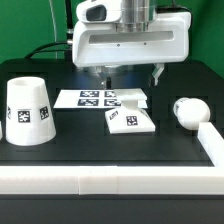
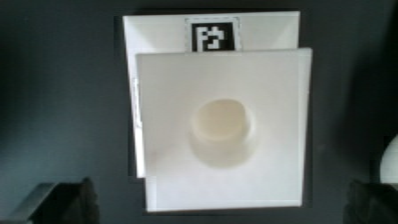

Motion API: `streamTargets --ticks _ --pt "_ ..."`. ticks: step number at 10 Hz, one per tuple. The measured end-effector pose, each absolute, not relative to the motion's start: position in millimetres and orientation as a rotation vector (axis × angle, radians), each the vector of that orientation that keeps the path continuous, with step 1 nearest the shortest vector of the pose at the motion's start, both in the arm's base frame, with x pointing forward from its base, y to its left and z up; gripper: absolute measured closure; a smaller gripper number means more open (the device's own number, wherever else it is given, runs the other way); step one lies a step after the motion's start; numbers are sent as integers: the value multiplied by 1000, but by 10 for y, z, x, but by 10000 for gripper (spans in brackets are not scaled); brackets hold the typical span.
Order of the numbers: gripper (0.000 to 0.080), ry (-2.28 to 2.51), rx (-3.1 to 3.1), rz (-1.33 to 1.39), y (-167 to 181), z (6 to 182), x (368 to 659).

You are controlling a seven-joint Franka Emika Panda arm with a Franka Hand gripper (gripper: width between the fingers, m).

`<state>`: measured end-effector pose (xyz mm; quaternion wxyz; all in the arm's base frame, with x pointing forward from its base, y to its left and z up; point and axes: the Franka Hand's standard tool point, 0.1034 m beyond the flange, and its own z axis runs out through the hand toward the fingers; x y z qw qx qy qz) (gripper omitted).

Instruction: Assemble lamp

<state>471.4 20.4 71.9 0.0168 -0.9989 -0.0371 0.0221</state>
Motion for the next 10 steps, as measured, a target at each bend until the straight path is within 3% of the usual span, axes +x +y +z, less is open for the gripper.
streamTargets --ticks 4,8,9,10 --pt "100 -115 -3103 59 212 512 4686" --pt "130 -114 -3102 71 213 473 4655" --pt "268 -115 -3102 71 214 475 4659" --pt "268 -114 -3102 71 214 475 4659"
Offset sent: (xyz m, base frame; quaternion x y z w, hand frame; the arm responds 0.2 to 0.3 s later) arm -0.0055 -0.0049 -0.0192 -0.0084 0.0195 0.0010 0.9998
